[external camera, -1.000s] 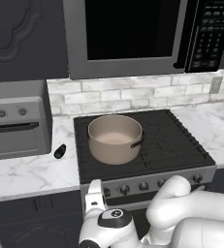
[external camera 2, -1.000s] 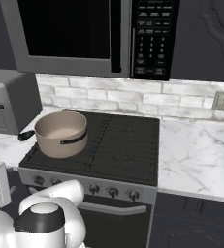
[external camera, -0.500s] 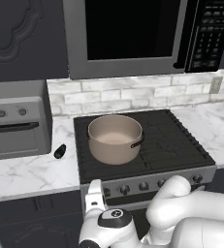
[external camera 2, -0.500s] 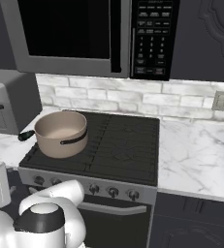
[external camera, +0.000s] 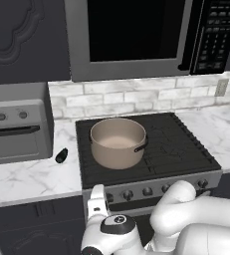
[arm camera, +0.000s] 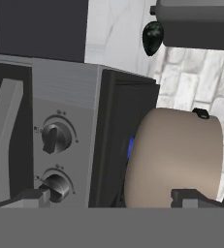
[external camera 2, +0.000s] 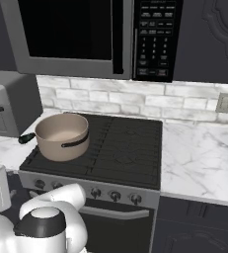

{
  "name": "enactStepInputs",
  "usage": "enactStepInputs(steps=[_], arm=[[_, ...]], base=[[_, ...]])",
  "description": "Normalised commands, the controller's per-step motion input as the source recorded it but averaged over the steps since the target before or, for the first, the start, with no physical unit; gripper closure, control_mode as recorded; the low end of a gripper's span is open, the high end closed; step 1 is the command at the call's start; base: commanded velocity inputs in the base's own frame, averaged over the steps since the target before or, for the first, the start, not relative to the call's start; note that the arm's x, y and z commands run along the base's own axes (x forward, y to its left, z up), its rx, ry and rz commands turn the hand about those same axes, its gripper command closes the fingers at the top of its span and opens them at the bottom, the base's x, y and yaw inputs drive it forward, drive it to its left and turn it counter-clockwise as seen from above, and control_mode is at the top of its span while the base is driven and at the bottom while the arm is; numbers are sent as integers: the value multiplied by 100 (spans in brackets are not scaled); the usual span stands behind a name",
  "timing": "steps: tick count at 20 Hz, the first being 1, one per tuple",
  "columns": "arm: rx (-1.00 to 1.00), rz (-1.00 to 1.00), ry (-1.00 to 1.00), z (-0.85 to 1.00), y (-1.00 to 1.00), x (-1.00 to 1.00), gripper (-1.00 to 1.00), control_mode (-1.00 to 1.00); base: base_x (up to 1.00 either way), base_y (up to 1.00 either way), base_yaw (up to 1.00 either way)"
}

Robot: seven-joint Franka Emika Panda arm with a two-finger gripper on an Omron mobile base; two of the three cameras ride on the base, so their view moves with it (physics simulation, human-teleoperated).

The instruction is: Turn on the burner for the pot on the stove. Wait thirty seconds for the pot to heat up. Then add the eggplant to the pot.

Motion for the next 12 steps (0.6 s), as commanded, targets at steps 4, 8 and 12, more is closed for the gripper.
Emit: enactStepInputs(steps=[4,8,12], arm=[[0,0,0,0,0,0,-100,-100],[0,0,0,0,0,0,-100,-100],[0,0,0,0,0,0,-100,-100]], base=[[0,0,0],[0,0,0],[0,0,0]])
